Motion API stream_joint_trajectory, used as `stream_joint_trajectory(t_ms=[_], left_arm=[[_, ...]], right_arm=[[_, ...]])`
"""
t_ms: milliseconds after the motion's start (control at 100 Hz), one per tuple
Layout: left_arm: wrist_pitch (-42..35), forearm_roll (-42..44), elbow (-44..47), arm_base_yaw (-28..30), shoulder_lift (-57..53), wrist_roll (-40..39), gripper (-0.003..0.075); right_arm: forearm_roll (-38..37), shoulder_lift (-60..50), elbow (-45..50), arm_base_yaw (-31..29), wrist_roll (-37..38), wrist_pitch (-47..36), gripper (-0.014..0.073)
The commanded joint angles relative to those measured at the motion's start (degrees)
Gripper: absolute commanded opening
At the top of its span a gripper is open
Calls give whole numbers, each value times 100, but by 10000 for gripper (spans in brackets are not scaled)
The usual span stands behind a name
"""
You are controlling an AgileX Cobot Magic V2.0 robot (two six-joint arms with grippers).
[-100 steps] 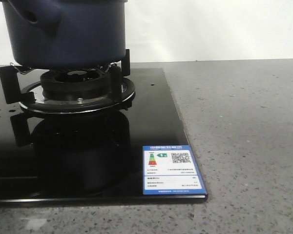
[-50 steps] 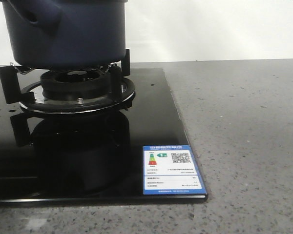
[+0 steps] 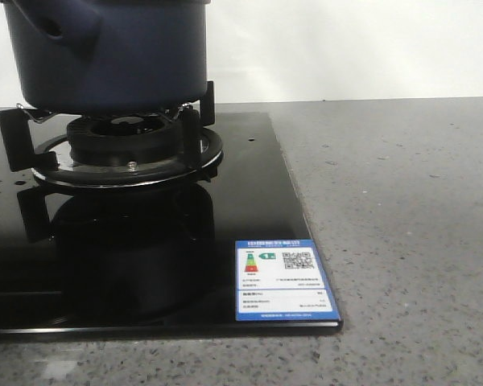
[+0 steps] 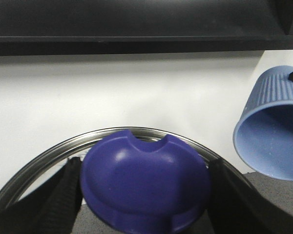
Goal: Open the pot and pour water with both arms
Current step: 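Tilt the cup with right gripper to pour water into the pot, then carry the empty cup back, set it upright on counter, open right gripper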
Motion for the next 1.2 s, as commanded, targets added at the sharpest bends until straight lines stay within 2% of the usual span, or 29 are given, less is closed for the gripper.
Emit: stream_joint_trajectory(t_ms=[0, 140, 240, 320, 440, 500, 570, 800, 950, 1070, 1190], left_arm=[[-603, -21, -220, 31, -169, 6, 358], [-603, -91, -220, 31, -169, 6, 358], [-603, -163, -220, 31, -182, 6, 358], [-603, -163, -220, -37, -203, 6, 358], [-636, -163, -220, -242, -218, 6, 358], [-634, -163, -220, -369, -218, 6, 358], [-648, -163, -220, -499, -218, 6, 358], [-648, -163, -220, -727, -218, 6, 358], [-626, -163, -220, -727, -218, 6, 358], [-626, -163, -220, -727, -218, 6, 358], [-626, -163, -220, -727, -218, 6, 358]], right_arm=[[-116, -334, -216, -4, 672, -16, 330], [-20, -531, -216, -4, 2114, 650, 330], [331, -805, -216, -4, 3196, 1189, 330], [861, -1079, -216, -44, 3981, 1569, 330], [2050, -1539, -117, -405, 4414, 1772, 330], [2702, -1852, 98, -673, 4539, 1560, 330], [3081, -2245, 561, -992, 4792, 1187, 330], [3094, -3620, 2969, -2045, 5915, 0, 330], [3094, -4094, 4479, -2533, 6322, -1219, 330], [3094, -4020, 5183, -2750, 6322, -1942, 330], [3094, -3601, 5350, -2906, 6322, -2243, 330]])
